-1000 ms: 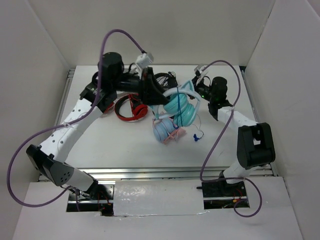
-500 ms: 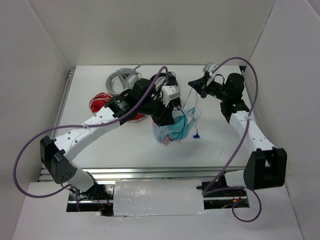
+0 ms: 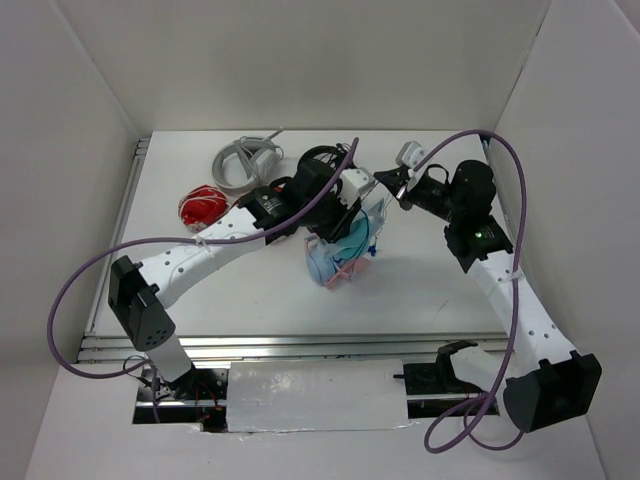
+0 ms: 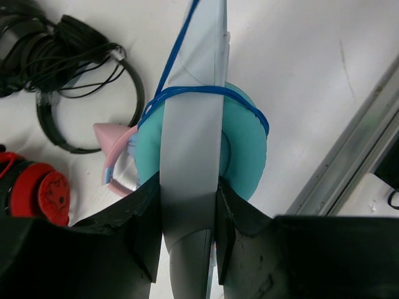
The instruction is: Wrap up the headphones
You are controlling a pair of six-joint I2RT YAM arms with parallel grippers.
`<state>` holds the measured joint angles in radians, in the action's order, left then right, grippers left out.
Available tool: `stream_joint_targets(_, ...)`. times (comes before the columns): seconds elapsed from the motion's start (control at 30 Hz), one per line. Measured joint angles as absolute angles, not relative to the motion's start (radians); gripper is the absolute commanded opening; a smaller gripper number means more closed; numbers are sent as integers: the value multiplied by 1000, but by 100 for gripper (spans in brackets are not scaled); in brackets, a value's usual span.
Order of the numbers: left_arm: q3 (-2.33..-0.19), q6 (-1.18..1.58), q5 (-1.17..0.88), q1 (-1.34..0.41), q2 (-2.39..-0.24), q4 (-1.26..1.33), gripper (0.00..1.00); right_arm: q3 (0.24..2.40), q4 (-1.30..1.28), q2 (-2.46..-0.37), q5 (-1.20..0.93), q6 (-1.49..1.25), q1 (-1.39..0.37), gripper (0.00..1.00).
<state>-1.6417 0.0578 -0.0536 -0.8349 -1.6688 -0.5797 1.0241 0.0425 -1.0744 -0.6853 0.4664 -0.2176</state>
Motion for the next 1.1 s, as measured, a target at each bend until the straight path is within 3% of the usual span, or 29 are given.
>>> stream_joint_targets(0.6, -1879, 215, 22, -633, -1659, -679, 0, 849, 28, -860, -425, 266, -413, 9)
stream_joint_targets(1.1, -2094, 369, -290, -425, -1656, -714, 0, 686, 302, -995, -457, 127, -485, 9)
